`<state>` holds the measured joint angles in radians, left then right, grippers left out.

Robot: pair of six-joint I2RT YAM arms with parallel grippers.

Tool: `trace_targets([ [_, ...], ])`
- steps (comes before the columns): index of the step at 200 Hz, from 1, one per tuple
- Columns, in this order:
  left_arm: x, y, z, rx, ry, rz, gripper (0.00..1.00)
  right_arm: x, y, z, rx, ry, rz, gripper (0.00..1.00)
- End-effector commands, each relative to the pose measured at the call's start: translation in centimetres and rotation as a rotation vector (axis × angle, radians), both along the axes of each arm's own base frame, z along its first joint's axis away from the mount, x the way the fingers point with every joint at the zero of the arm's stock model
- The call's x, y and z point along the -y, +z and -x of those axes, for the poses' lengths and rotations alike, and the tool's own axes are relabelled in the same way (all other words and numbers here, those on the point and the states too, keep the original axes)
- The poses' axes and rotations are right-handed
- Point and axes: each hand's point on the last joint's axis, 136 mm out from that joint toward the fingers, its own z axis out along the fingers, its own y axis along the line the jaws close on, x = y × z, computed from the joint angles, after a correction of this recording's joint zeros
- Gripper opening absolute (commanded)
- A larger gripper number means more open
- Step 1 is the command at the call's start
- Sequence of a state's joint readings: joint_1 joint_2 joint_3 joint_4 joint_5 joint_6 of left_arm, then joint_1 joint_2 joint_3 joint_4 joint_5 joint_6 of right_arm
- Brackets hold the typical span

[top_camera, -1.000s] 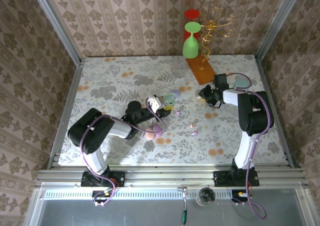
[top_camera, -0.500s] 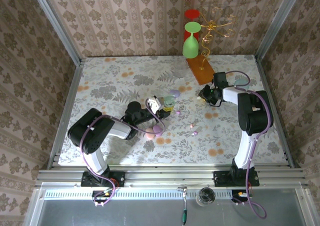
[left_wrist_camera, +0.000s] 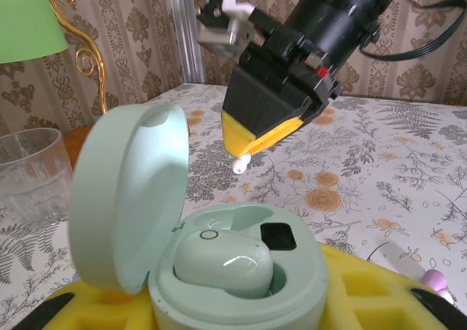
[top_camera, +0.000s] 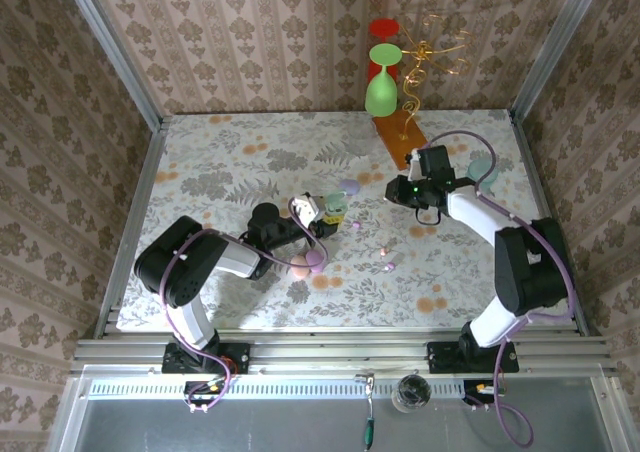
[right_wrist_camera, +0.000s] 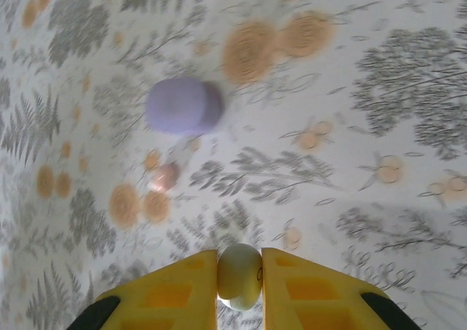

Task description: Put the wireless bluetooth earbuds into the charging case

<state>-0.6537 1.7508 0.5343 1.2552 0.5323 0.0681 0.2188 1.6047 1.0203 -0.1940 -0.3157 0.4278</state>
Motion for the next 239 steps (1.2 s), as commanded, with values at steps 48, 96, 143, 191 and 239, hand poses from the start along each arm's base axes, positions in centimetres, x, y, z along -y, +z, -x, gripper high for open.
trace_targets([
  [48,0.1,-0.6,0.0,-0.01,-0.047,-0.018,0.23,-5.4,4.6,4.4,0.09,0.257,0.112,0.22],
  [96,0.4,-0.9,-0.2,-0.029,-0.062,-0.022,0.23,-8.0,7.1,5.4,0.156,0.346,0.107,0.22],
  [143,0.8,-0.8,0.0,-0.029,-0.084,-0.012,0.23,-10.1,8.2,5.6,0.196,0.424,0.137,0.22],
  [191,0.8,-0.2,0.7,-0.028,-0.112,0.001,0.22,-10.5,7.5,5.5,0.187,0.46,0.174,0.22],
  [239,0.8,0.1,0.8,-0.025,-0.115,0.01,0.21,-10.5,5.9,5.3,0.163,0.472,0.2,0.22],
])
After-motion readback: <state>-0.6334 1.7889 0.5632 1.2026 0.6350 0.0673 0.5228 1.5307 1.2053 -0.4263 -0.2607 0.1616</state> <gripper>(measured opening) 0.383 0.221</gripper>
